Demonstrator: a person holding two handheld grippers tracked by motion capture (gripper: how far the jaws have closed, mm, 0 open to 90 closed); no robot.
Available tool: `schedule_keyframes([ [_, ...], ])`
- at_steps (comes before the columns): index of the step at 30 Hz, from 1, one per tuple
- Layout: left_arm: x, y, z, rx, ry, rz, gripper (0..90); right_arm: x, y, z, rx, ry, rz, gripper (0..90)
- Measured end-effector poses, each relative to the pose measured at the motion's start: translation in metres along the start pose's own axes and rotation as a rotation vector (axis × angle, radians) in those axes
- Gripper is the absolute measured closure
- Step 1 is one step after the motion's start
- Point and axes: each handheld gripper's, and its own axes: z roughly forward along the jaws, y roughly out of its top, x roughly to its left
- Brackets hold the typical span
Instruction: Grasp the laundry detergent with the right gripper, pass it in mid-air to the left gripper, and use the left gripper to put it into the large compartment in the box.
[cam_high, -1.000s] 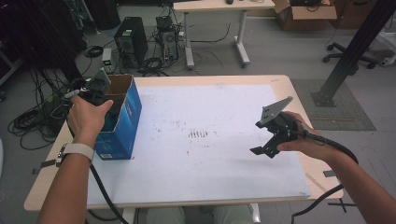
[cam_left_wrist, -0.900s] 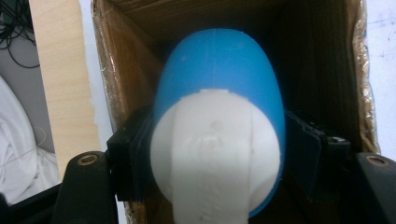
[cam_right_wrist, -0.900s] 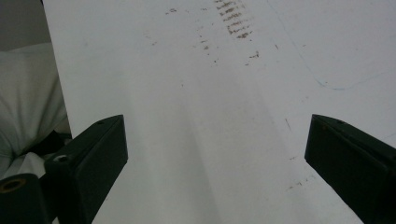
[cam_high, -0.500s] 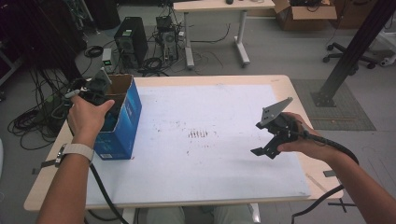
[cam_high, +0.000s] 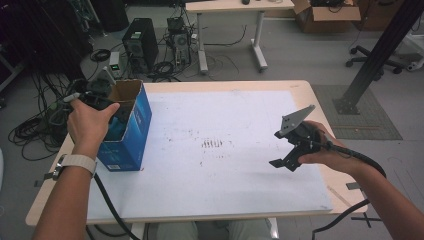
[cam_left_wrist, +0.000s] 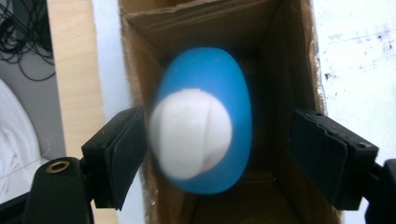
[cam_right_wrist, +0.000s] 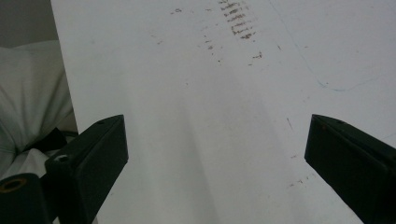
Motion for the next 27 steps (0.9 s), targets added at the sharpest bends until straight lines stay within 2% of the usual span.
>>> schedule_keyframes([
  [4, 0.001, 0.001, -0.011, -0.025, -0.025, 0.008, 18.4, 0.001, -0.002, -0.005, -0.001, -0.009, 0.002, 6.1],
  [9, -0.006, 0.004, -0.027, -0.050, -0.054, 0.052, 17.3, 0.001, -0.003, -0.008, -0.009, -0.015, 0.012, 6.1],
  [11, -0.012, 0.005, -0.034, -0.048, -0.052, 0.086, 17.3, 0.001, -0.003, -0.008, -0.006, -0.015, 0.009, 6.1],
  [14, -0.021, 0.007, -0.044, -0.039, -0.053, 0.131, 17.6, 0.002, -0.003, -0.008, -0.008, -0.016, 0.009, 6.1],
  [18, -0.028, 0.010, -0.055, -0.023, -0.067, 0.163, 17.6, 0.003, -0.002, -0.010, -0.010, -0.017, 0.005, 6.1],
  [27, -0.044, 0.010, -0.071, 0.062, -0.093, 0.238, 16.6, 0.004, -0.002, -0.012, -0.011, -0.022, 0.010, 6.3],
])
